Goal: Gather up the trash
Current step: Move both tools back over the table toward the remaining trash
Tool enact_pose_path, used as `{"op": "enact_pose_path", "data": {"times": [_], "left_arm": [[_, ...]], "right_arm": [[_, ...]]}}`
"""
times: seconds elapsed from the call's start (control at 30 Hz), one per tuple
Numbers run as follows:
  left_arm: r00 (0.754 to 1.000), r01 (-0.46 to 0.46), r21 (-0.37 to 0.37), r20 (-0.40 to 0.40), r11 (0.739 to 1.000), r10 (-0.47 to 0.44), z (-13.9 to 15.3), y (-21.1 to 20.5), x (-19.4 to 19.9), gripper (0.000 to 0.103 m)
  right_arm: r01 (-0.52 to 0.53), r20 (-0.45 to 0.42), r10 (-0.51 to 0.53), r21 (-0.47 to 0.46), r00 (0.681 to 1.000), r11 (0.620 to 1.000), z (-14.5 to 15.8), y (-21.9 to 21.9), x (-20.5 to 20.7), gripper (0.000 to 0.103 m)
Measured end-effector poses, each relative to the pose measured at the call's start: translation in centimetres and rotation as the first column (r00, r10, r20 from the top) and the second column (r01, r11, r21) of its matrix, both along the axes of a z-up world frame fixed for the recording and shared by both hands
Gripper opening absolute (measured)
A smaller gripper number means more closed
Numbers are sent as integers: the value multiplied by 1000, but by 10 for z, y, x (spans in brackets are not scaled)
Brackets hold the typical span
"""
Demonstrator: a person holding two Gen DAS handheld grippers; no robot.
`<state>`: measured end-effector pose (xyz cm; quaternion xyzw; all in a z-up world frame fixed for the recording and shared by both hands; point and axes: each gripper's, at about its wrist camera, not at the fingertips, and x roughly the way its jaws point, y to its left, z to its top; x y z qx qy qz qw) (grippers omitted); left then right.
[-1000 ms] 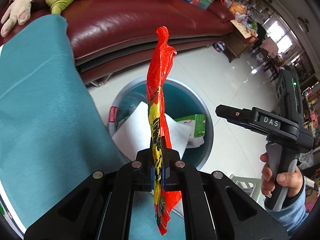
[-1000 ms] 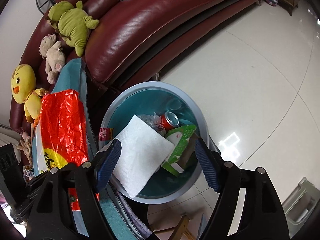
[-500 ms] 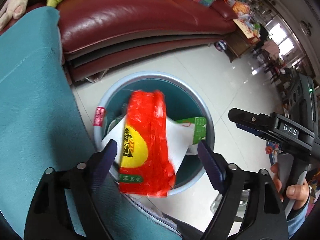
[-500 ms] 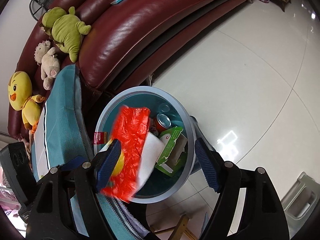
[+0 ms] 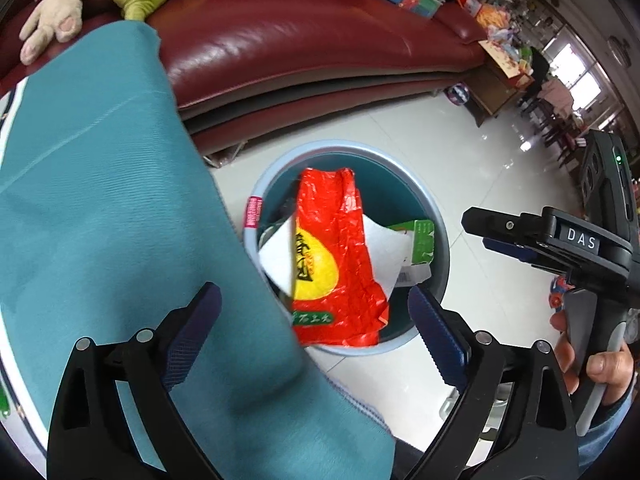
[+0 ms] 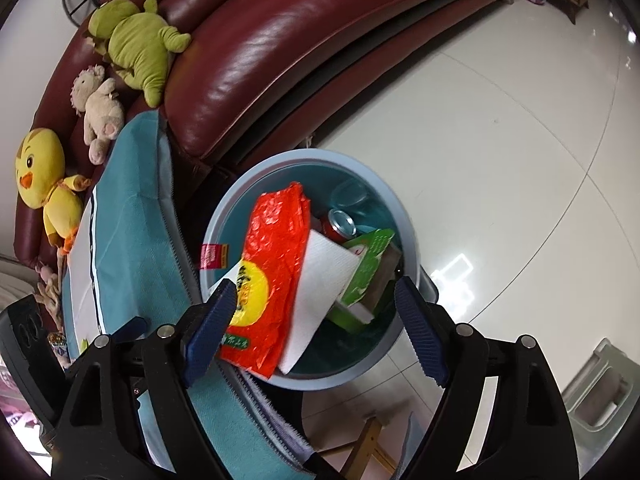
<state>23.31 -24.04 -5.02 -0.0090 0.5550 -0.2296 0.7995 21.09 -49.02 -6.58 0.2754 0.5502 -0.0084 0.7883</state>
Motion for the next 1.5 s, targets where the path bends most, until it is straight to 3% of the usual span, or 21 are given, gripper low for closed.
{"op": "enact_pose_path", "data": {"times": [0.27, 0.67, 1.07, 1.5], "left_arm": [[998, -61, 0, 20, 998, 61, 15, 42, -17, 96], [976, -211, -19, 57, 977, 212, 32, 154, -53, 98], [905, -416, -45, 73, 908, 418, 37, 292, -94, 98], [825, -560, -41, 64, 827, 562, 16, 400, -135, 99]], "right_arm": [[-52, 13, 52, -8, 999, 999, 18, 37, -5, 77], [-205, 8, 205, -9, 979, 979, 39, 135, -6, 77], [-394, 3, 394, -37, 919, 918, 53, 261, 4, 77], [-578, -35, 577, -51, 816, 814, 48, 388, 3, 77]]}}
